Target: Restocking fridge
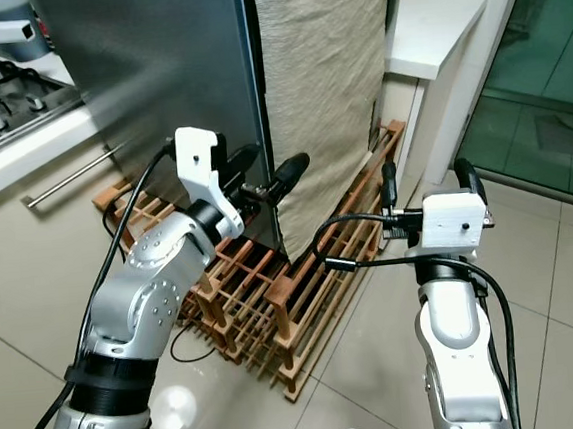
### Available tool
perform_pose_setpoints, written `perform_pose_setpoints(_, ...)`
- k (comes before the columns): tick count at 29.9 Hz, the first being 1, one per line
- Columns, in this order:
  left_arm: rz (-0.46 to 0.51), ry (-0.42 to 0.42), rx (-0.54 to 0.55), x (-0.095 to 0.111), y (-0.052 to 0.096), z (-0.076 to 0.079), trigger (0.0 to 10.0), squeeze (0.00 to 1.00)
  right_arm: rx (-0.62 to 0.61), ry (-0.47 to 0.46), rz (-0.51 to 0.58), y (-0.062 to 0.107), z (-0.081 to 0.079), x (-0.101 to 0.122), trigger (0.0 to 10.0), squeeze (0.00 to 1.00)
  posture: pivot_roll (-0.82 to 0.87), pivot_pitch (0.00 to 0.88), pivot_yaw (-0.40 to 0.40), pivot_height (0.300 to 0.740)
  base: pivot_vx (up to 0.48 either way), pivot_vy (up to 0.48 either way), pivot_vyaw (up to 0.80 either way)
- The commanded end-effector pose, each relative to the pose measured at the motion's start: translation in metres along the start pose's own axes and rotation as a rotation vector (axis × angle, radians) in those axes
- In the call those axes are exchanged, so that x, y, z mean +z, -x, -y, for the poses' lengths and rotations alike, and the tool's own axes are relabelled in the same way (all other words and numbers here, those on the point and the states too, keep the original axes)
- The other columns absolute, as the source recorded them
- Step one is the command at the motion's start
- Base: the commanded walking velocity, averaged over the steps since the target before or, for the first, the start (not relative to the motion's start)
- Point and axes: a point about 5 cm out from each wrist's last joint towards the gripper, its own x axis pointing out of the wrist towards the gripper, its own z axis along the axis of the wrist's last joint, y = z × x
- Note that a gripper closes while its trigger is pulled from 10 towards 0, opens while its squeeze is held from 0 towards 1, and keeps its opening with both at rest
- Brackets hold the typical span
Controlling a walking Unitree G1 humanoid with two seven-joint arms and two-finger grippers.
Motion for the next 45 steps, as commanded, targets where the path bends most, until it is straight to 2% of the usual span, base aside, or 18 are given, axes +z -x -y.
perform_pose_setpoints(1, 0.018, -0.023, 0.052, 0.004, -0.004, -0.005, 10.0, 0.00, -0.008, 0.001, -0.017, 0.002, 0.004, -0.002, 10.0, 0.44, -0.23, 0.065, 0.061, 0.732, 0.000, 0.000, 0.00)
perform_pose_setpoints(4, 0.054, 0.004, 0.066, 0.012, -0.010, -0.005, 10.0, 0.00, -0.011, 0.006, -0.022, 0.005, 0.005, -0.001, 10.0, 0.43, -0.24, 0.072, 0.061, 0.732, 0.000, 0.000, 0.00)
perform_pose_setpoints(9, 0.064, 0.034, 0.042, 0.013, -0.014, 0.001, 10.0, 0.00, -0.013, 0.012, -0.026, 0.006, 0.007, -0.002, 10.0, 0.43, -0.25, 0.075, 0.059, 0.732, 0.000, 0.000, 0.00)
perform_pose_setpoints(14, 0.078, 0.106, -0.003, 0.015, -0.026, 0.016, 10.0, 0.00, -0.013, 0.016, -0.026, 0.003, 0.008, -0.001, 10.0, 0.43, -0.25, 0.078, 0.057, 0.732, 0.000, 0.000, 0.00)
perform_pose_setpoints(15, 0.078, 0.106, -0.003, 0.015, -0.026, 0.016, 10.0, 0.00, -0.013, 0.016, -0.026, 0.003, 0.008, -0.001, 10.0, 0.43, -0.25, 0.078, 0.057, 0.732, 0.000, 0.000, 0.00)
perform_pose_setpoints(17, 0.086, 0.132, -0.069, 0.022, -0.026, 0.028, 10.0, 0.00, -0.014, 0.018, -0.025, 0.003, 0.008, 0.000, 10.0, 0.43, -0.25, 0.080, 0.058, 0.732, 0.000, 0.000, 0.00)
perform_pose_setpoints(20, 0.076, 0.120, -0.093, 0.021, -0.023, 0.030, 10.0, 0.00, -0.018, 0.020, -0.025, 0.004, 0.009, 0.000, 10.0, 0.43, -0.25, 0.084, 0.061, 0.732, 0.000, 0.000, 0.00)
perform_pose_setpoints(23, 0.014, 0.071, -0.099, 0.005, -0.011, 0.024, 10.0, 0.00, -0.022, 0.021, -0.030, 0.005, 0.010, -0.001, 10.0, 0.43, -0.25, 0.091, 0.064, 0.732, 0.000, 0.000, 0.00)
perform_pose_setpoints(27, -0.037, 0.067, -0.072, -0.010, -0.001, 0.016, 10.0, 0.00, -0.025, 0.022, -0.039, 0.007, 0.010, -0.002, 10.0, 0.43, -0.25, 0.094, 0.063, 0.732, 0.000, 0.000, 0.00)
perform_pose_setpoints(33, -0.044, 0.054, -0.054, -0.014, 0.001, 0.013, 10.0, 0.00, -0.030, 0.023, -0.040, 0.005, 0.011, -0.004, 10.0, 0.43, -0.24, 0.085, 0.064, 0.732, 0.000, 0.000, 0.00)
perform_pose_setpoints(35, -0.051, 0.020, -0.020, -0.020, 0.003, 0.006, 10.0, 0.00, -0.033, 0.020, -0.031, 0.002, 0.010, -0.002, 10.0, 0.43, -0.24, 0.084, 0.065, 0.732, 0.000, 0.000, 0.00)
perform_pose_setpoints(38, -0.049, 0.031, 0.001, -0.024, 0.002, 0.003, 10.0, 0.00, -0.035, 0.019, -0.027, 0.001, 0.010, -0.002, 10.0, 0.43, -0.24, 0.083, 0.066, 0.732, 0.000, 0.000, 0.00)
perform_pose_setpoints(42, -0.036, 0.046, -0.030, -0.019, 0.000, 0.008, 10.0, 0.00, -0.036, 0.019, -0.024, 0.000, 0.010, -0.002, 10.0, 0.43, -0.24, 0.083, 0.068, 0.732, 0.000, 0.000, 0.00)
perform_pose_setpoints(45, -0.037, 0.025, -0.042, -0.017, 0.009, 0.002, 10.0, 0.00, -0.034, 0.016, -0.015, 0.000, 0.009, 0.001, 10.0, 0.43, -0.24, 0.086, 0.076, 0.732, 0.000, 0.000, 0.00)
